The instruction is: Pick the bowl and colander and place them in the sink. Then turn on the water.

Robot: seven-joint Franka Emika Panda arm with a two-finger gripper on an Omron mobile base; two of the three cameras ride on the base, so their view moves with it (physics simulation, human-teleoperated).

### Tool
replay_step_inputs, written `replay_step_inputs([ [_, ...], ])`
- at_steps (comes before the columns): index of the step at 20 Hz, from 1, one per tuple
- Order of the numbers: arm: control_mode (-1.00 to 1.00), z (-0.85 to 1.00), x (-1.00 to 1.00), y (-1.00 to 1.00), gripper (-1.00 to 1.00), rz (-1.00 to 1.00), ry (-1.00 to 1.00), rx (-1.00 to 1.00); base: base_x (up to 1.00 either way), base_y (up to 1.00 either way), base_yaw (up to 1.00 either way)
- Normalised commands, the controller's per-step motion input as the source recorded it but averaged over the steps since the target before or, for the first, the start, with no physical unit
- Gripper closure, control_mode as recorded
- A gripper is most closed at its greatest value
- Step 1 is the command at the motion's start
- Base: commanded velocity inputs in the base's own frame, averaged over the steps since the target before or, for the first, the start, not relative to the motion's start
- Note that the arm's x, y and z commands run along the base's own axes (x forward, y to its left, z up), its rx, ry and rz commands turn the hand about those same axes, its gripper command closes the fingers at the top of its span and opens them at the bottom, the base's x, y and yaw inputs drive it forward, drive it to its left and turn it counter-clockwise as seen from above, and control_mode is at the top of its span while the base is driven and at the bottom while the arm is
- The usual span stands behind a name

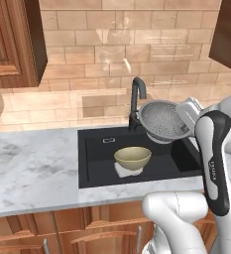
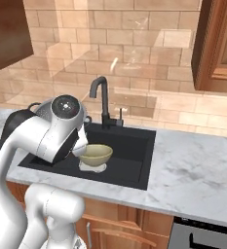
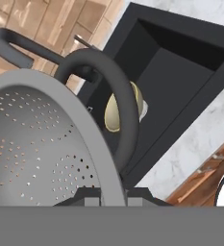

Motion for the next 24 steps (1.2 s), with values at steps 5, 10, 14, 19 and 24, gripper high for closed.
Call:
replay_step_inputs([
  [5,1.00,0.00,0.00,0.00,1.00,0.00,0.00,0.00,0.26,0.13,-0.04],
  [10,-1.00,-0.11,0.22,0.15,1.00,-0.02,0.06,0.00,0.05,0.03,-0.01],
  [14,-1.00,-0.23,0.11,0.02,1.00,-0.03,0.06,0.00,0.00,0.00,0.00],
  [19,-1.00,-0.26,0.01,0.00,1.00,-0.01,0.03,0.00,0.00,0.00,0.00],
  [24,-1.00,-0.21,0.08,0.00,1.00,0.00,0.01,0.05,0.00,0.00,0.00],
])
